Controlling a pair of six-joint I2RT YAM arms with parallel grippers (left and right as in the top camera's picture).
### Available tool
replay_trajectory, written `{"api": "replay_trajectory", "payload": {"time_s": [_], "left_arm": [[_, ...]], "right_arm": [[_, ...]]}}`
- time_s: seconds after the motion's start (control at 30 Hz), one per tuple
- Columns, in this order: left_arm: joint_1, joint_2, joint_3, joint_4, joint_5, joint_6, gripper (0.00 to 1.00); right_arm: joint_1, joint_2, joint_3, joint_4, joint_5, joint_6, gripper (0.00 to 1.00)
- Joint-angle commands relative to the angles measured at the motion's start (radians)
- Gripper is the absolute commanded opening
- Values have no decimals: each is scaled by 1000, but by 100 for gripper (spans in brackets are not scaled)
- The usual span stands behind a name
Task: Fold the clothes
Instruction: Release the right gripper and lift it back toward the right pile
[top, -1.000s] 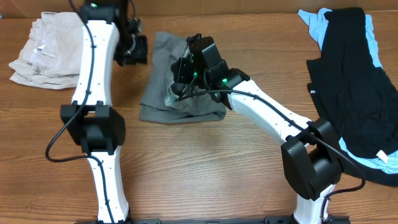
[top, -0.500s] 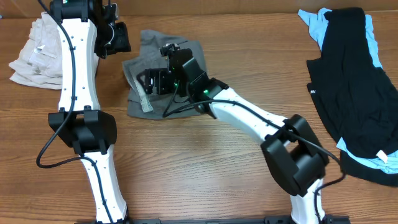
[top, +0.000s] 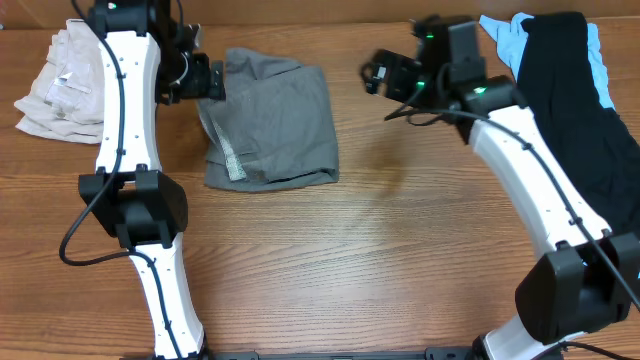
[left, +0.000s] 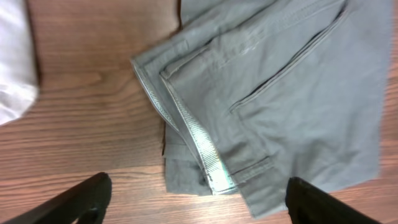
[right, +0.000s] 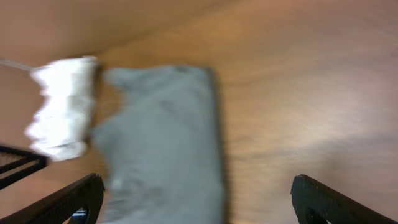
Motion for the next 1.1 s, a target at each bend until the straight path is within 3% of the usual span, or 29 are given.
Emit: {"api": "replay_trajectory", "payload": {"time_s": [0.0,0.17,1.07], "left_arm": [[-6,-7,-116,47,11,42,100],[-6,-7,-283,167,-8,60,100],[-99,3,-642,645,-35,66,100]], "right_arm": [[-34,13,2,-35,-1,-60,100],[-47,14,2,-50,0,-105,100],[-47,15,2,-87,18,-108,100]]}}
